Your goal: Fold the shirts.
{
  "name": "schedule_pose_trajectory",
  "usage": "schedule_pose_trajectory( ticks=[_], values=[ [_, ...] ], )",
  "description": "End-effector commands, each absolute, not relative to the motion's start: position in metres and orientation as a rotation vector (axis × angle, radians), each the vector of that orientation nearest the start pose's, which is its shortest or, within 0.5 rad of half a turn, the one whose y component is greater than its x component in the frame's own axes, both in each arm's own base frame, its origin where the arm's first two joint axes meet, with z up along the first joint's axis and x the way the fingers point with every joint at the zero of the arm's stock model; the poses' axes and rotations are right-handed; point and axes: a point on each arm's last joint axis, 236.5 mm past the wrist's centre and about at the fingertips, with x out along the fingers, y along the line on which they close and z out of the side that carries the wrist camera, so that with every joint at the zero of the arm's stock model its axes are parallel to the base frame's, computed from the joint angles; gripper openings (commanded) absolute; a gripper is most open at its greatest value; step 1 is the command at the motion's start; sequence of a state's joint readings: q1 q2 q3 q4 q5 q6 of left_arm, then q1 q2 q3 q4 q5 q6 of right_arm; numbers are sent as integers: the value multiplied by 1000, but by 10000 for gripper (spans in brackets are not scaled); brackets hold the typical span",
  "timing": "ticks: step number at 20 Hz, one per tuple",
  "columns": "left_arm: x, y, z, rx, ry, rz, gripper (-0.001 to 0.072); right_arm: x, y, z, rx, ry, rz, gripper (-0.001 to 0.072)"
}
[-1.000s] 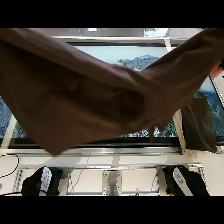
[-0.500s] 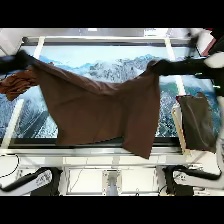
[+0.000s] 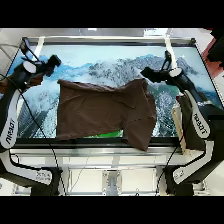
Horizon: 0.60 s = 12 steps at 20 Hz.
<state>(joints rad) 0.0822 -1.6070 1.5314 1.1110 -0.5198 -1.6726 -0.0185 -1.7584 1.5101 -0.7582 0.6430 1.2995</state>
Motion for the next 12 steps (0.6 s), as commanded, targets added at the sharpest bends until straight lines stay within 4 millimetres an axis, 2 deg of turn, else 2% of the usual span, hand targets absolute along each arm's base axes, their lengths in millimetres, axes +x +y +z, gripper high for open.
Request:
schedule_pose_trajectory(
  ticks=[1, 3, 5, 6, 8, 9, 11, 12],
  values=[
    [591, 18, 184, -451, 498, -42, 542, 585, 45, 50, 565, 789, 250, 467],
    [555, 41, 230, -397, 509, -45, 541, 550, 2, 70, 527, 862, 237, 448],
    [507, 69, 258, -390, 540, -6, 540, 499, -28, 79, 508, 993, 242, 448],
    [483, 81, 265, -372, 569, 21, 539, 472, -36, 81, 499, 1069, 255, 448],
    [434, 102, 272, -263, 626, 68, 539, 422, -52, 80, 448, 1210, 253, 422],
    [409, 112, 270, -231, 662, 104, 539, 406, -58, 79, 437, 1246, 234, 384],
    [366, 127, 256, -239, 702, 179, 539, 384, -59, 71, 460, 1288, 225, 386],
    [346, 133, 244, -251, 713, 221, 539, 373, -55, 61, 472, 1317, 234, 386]
  ],
)
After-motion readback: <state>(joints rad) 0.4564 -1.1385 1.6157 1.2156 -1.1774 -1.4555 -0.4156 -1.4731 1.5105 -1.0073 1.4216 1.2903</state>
